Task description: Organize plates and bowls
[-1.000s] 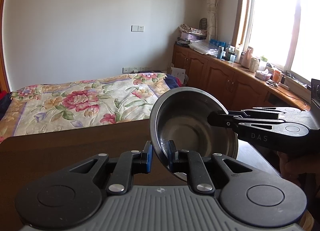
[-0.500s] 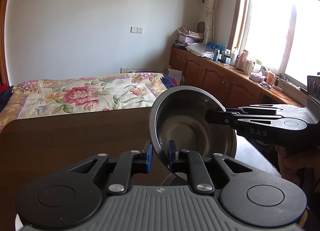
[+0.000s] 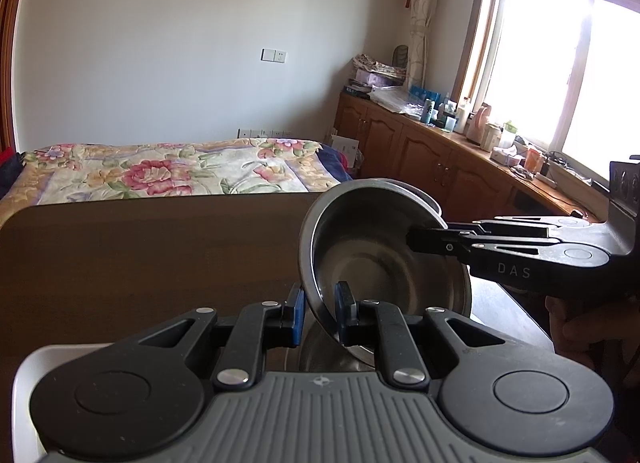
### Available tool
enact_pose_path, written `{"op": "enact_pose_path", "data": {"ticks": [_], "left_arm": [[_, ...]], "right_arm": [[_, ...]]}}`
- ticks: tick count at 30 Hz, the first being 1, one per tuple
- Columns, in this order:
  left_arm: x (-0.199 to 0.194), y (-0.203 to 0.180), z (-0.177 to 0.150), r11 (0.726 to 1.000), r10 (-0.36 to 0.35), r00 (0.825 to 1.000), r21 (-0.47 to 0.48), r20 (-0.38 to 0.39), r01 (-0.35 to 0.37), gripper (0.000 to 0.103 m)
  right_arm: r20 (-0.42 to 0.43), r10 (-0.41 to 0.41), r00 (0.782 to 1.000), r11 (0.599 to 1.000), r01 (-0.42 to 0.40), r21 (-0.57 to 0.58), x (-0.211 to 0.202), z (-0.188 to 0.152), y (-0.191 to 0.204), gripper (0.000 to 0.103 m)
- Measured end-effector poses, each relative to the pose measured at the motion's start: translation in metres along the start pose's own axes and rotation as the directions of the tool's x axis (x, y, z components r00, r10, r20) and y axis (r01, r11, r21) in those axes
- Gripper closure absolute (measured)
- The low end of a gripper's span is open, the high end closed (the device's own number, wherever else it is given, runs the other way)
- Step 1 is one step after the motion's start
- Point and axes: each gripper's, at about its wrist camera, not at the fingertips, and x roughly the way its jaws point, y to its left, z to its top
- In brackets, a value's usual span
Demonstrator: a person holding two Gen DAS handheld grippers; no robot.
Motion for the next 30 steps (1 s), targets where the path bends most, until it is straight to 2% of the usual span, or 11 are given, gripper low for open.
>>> {"op": "enact_pose_path", "data": {"ticks": [15,30], "left_arm": [[-0.005,-0.006,-0.030,1.000,-0.025,0.999,-0.009,-0.033,0.025,0.086],[-0.003,-0.011,-0.043,1.000,-0.026,0.998,0.012,-0.061,0.026,0.086]], "right_arm": [[-0.023,-0.007,1.000,1.000,0.007,0.003,-0.011,-0.024,0.006,0.088],[-0.048,-0.023,0.999,0.998,0.020,-0.066,-0.016,-0.041,0.010,0.088]]}}
